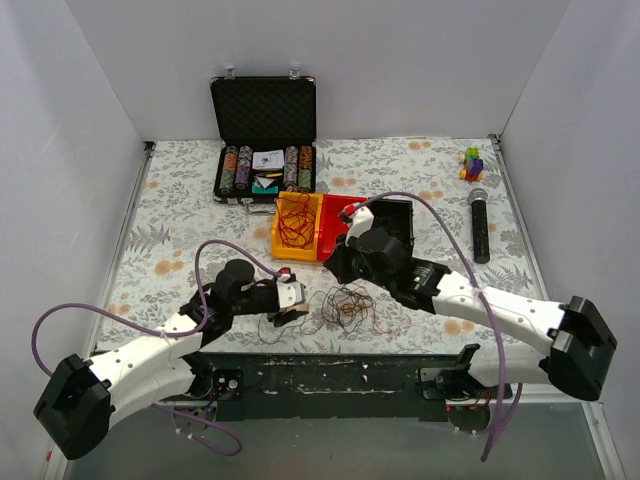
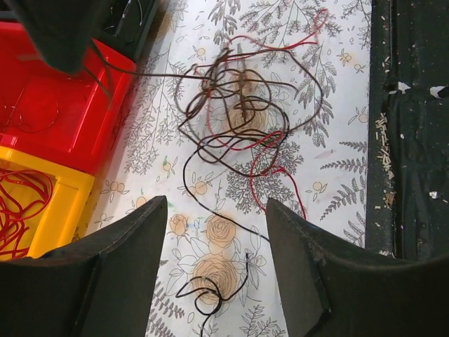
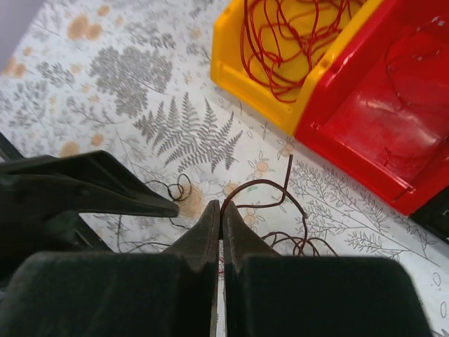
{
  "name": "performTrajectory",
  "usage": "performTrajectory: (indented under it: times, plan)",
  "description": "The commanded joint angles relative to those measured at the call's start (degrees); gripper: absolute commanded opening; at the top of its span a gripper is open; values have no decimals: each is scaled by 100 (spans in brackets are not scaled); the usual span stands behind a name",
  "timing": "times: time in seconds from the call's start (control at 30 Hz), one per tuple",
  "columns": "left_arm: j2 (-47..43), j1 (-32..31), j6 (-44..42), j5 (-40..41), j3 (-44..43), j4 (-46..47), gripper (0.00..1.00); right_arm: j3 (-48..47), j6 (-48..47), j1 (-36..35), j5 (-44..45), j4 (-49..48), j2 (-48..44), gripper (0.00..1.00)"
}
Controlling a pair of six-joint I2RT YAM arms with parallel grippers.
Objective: Untangle the cables
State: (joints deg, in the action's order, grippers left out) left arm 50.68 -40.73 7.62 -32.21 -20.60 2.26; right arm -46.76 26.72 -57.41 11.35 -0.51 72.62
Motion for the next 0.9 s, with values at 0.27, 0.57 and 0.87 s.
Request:
performTrajectory:
  times: [0.27,0.57,0.87]
  plan:
    - [109,-84,-190,-269,-32,450,65,-1343,-721,-104,324,754,-1627,1]
    - [593,-163,362,1213,126,2468,70,-2082,-677,-455,-396,816,-2032,1]
    - [267,-163,1892,44,-664,1419,69,-2065,-440,-526,-766,834,-2252,1]
